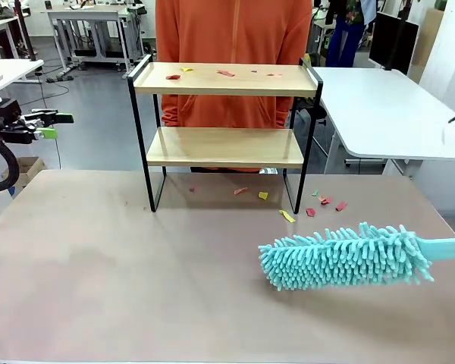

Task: Clean the shelf.
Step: Clean the specific section of the Shelf indicated by the human with the Duster.

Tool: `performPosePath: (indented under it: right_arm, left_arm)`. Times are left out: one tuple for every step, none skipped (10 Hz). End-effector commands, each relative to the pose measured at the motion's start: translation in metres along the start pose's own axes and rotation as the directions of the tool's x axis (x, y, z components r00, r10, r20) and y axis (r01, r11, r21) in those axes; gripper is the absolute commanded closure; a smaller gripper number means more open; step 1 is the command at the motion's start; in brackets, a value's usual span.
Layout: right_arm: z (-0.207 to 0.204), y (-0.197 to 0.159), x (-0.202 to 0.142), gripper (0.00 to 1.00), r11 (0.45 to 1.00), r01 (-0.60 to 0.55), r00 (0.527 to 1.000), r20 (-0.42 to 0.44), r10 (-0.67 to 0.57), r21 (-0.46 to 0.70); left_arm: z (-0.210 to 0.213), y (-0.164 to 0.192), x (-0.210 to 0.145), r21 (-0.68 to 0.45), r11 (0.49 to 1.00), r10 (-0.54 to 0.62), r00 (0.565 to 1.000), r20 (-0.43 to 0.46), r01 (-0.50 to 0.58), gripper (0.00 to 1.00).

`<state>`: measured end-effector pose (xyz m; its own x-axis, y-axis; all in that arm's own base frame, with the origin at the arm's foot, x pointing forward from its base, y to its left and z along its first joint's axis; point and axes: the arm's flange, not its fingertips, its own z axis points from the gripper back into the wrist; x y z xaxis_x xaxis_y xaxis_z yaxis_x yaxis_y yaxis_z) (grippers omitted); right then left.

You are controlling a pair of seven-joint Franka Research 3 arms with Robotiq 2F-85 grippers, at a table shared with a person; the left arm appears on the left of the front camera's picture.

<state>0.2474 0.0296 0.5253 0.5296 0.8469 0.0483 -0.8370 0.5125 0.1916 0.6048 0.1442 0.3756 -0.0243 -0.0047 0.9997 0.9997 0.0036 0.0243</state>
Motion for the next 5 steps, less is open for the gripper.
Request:
performPosePath:
  right_arm:
    - [0.0002,-0.0003,0.0041,0.87,1.0,-0.013,1.0,0.008,0.014,-0.008]
    - [0.0002,-0.0003,0.0041,0.87,1.0,-0.013,1.0,0.008,0.014,-0.008]
    - [0.0002,-0.0003,0.0041,0.87,1.0,-0.013,1.0,0.008,0.014,-0.008]
    - [0.0002,-0.0003,0.0041,0.87,1.0,-0.013,1.0,0.008,0.014,-0.008]
    - [0.0002,-0.0003,0.0041,0.87,1.0,-0.013,1.0,0.008,0.014,-0.008]
  left_arm:
    - [-0.0014,-0.0014,0.0024,0.002,1.0,-0.016,1.0,-0.003,0.016,0.0]
    - [-0.0014,-0.0014,0.0024,0.002,1.0,-0.016,1.0,-0.003,0.016,0.0]
    - [-0.0014,-0.0014,0.0024,0.002,1.0,-0.016,1.0,-0.003,0.016,0.0]
    - [-0.0014,-0.0014,0.0024,0.002,1.0,-0.016,1.0,-0.003,0.016,0.0]
    - [-0.0014,-0.0014,0.0024,0.002,1.0,-0.016,1.0,-0.003,0.016,0.0]
